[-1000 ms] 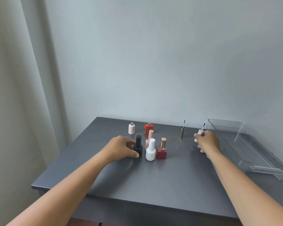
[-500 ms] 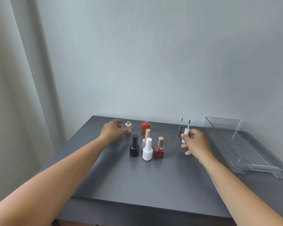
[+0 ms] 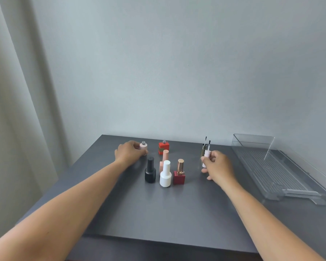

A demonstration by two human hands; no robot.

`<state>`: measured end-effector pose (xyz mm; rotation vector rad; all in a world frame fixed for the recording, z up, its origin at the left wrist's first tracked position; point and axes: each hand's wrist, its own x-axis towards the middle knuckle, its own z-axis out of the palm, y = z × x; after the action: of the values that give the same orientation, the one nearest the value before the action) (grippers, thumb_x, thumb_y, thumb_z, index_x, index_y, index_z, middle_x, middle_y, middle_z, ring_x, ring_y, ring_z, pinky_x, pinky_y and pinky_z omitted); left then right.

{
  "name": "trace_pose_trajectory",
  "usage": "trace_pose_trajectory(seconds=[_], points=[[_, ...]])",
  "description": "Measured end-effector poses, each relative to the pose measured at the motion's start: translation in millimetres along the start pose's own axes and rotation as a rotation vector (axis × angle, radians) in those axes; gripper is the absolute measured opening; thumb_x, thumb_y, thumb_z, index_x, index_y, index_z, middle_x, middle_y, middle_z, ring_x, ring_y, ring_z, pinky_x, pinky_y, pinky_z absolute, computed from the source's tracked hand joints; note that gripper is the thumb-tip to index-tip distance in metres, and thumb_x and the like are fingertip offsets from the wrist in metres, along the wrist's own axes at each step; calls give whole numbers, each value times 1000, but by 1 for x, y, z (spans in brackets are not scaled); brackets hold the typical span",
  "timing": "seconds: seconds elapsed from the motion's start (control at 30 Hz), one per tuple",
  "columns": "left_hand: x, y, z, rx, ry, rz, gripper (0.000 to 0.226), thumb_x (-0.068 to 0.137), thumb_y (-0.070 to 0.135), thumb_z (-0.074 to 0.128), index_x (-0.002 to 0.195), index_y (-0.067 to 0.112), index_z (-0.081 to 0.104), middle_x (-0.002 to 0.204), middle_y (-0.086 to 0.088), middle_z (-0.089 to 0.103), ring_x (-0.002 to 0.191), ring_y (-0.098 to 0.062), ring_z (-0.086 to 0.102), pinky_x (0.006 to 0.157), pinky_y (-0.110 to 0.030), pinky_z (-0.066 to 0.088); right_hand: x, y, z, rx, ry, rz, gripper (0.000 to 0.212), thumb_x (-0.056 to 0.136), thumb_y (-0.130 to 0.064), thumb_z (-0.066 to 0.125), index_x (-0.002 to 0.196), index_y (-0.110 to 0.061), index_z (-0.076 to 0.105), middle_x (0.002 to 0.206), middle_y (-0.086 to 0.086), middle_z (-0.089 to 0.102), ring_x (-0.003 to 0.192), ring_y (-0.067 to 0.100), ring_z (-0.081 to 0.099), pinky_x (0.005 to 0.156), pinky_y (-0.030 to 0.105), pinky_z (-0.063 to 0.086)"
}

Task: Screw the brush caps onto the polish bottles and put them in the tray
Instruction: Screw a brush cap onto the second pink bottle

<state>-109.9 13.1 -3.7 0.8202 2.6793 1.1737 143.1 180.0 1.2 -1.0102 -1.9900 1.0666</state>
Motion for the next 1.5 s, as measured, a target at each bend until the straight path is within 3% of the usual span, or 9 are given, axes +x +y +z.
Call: trace_pose_trajectory(seconds=[0.17,0.27,0.4,0.5,0.77,0.93,1.13,1.37,1.5], points=[[-9,-1,-7,-248,-24,-48,33,71,44,76,90,23,59,96,6,69,93,-17,63,89,-40,51,-4,-9,-4,-8,-27,-48,14,95,-20,51,90,-13,62,75,2,66,68,23,69,62,44,57],[-18,5,-18,-312,-24,-1,32,71,38,79,91,21,60,92,5,67,87,-16,63,75,-34,50,-5,-17,-8,19,-43,-90,22,98,-20,47,95,-4,63,73,5,61,62,18,58,59,37,49],[-34,25,-36,-432,-58,111,33,71,37,81,97,24,66,96,5,71,90,-13,67,75,-28,50,-12,-42,-13,138,-39,-150,22,94,-14,56,95,-32,67,83,-4,66,60,6,59,58,27,47],[-47,41,-49,-487,-83,184,28,72,33,82,97,27,70,97,4,74,90,-14,68,80,-32,52,-18,-62,-18,219,-19,-197,20,90,-13,63,88,-33,65,85,-5,68,56,-1,61,51,20,46],[-72,66,-64,-456,-113,319,28,72,19,85,94,31,73,84,13,74,68,-3,65,65,-21,54,-36,-93,-19,160,-45,-320,18,90,-14,65,87,-31,69,81,-10,69,77,11,63,65,26,48],[-81,70,-65,-438,-120,339,28,73,20,85,96,32,74,84,15,75,61,4,63,56,-12,48,-41,-94,-17,134,-51,-339,20,90,-13,64,87,-33,68,80,-10,68,74,9,59,67,26,45],[-86,73,-66,-403,-117,354,30,74,18,84,100,30,74,88,11,75,64,-1,65,62,-19,54,-44,-94,-16,80,-29,-350,18,89,-13,65,89,-30,71,80,-14,68,71,4,58,62,18,39],[-89,78,-65,-375,-130,369,30,73,20,85,100,30,75,81,16,73,61,6,61,57,-10,45,-45,-97,-20,16,7,-376,16,90,-11,64,98,-23,73,89,-11,69,77,-4,56,61,1,37],[-92,82,-63,-347,-120,386,32,73,20,85,101,31,76,81,18,73,69,7,65,67,-13,50,-47,-101,-22,-9,20,-421,19,90,-8,63,100,-20,74,98,-6,68,82,-5,56,65,-2,35]])
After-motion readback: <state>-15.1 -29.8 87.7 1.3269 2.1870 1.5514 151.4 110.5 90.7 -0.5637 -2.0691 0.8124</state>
